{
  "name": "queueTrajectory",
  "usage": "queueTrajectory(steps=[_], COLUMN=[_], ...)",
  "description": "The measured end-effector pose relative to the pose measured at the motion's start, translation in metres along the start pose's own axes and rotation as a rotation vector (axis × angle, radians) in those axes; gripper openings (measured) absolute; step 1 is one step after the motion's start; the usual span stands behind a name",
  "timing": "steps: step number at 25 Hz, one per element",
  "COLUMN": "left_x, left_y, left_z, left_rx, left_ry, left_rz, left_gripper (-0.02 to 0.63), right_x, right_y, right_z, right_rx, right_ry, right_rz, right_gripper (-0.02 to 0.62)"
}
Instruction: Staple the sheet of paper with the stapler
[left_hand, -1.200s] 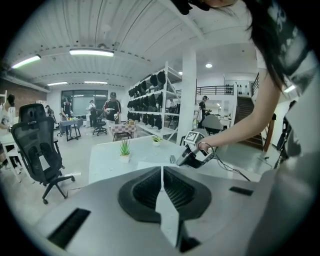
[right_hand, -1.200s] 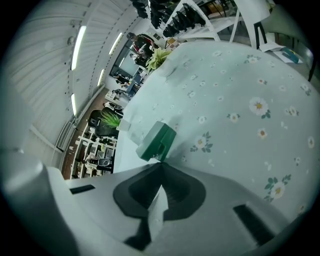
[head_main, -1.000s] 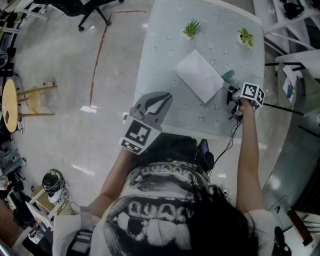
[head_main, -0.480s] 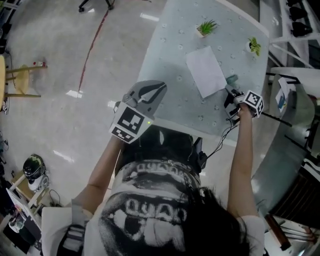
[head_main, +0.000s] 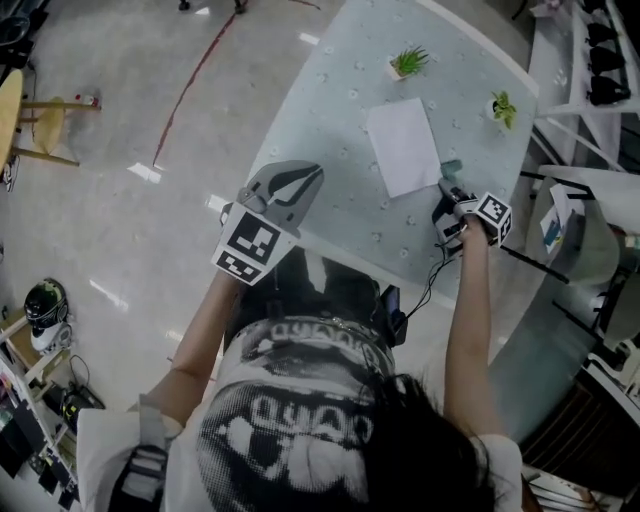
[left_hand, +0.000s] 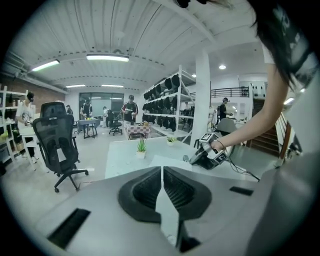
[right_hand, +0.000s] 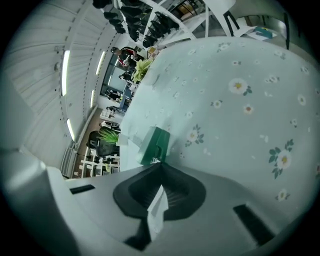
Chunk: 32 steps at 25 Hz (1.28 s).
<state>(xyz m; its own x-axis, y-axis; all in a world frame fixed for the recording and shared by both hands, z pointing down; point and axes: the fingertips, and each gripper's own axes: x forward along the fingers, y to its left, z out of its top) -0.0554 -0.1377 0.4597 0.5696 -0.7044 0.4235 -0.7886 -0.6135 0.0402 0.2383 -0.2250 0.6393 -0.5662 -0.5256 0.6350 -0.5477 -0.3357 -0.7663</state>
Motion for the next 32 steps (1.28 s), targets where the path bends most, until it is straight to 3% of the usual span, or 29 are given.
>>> queueTrajectory(steps=[4,17,20,22,28,32], left_x=[0.008,0.028,0.027,0.025,0.027,0.033], left_y=[-0.03,-0.116,-0.124,-0.13,-0.133,-0.129], left_z=[0.008,0.017,0.013,0.012,0.018,0.021], left_rx=[-0.016,-0.045,-0.052,-0.054,-0.032,-0.025], left_ry=[-0.005,-0.008,0.006,0.015,0.016,0.012], left_rz=[0.043,0.159,0.178,0.179,0.149,0.12], left_gripper=[0.012,0.012,0.012,0.012,0.012,0.012], right_x=[-0.011,-0.025,-0.028,-0.034,-0.054,-0.057], right_y=[-0.005,-0.012,-0.011,-0.01,0.003,0.006], right_z=[0.012,0.019,0.02,0.021,0.034,0.024], right_rx=[0.039,-0.046,-0.117,-0.168,-0.333,-0.442], right_ry=[-0.004,0.041,0.042,0.036,-0.008,0.039], right_rz=[0.046,0.126,0.13,0.133,0.149,0.103], right_gripper=[0.0,0.002,0.002,0.095,0.097,0.097])
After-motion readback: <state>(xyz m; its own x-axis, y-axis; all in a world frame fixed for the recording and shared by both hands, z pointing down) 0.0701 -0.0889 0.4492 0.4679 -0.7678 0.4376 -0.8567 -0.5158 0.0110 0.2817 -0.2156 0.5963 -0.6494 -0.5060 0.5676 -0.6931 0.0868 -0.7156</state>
